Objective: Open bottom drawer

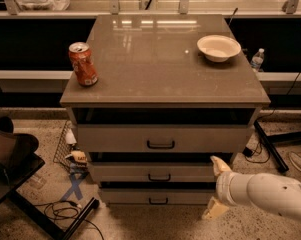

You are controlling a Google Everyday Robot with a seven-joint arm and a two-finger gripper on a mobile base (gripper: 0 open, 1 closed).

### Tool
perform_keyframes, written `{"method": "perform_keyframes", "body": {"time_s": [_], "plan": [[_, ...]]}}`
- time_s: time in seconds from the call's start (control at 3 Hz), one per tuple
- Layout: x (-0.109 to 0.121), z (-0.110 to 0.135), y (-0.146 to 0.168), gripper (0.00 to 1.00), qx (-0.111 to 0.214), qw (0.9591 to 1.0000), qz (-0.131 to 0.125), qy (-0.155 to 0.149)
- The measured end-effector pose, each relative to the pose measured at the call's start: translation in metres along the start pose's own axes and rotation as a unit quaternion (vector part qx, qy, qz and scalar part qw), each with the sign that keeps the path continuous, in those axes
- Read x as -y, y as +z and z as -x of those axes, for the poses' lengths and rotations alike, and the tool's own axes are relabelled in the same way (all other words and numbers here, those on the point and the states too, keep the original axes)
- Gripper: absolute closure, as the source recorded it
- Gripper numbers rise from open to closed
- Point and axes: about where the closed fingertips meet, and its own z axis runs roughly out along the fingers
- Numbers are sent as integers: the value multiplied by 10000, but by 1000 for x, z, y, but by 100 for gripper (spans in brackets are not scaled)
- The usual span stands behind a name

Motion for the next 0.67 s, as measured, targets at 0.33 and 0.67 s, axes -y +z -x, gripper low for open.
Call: {"method": "perform_keyframes", "body": {"time_s": [0.33, 0.67], "plan": [[-13, -24, 29, 0, -51, 9993, -26, -382], [-17, -43, 53, 0, -275, 9972, -92, -689]]}}
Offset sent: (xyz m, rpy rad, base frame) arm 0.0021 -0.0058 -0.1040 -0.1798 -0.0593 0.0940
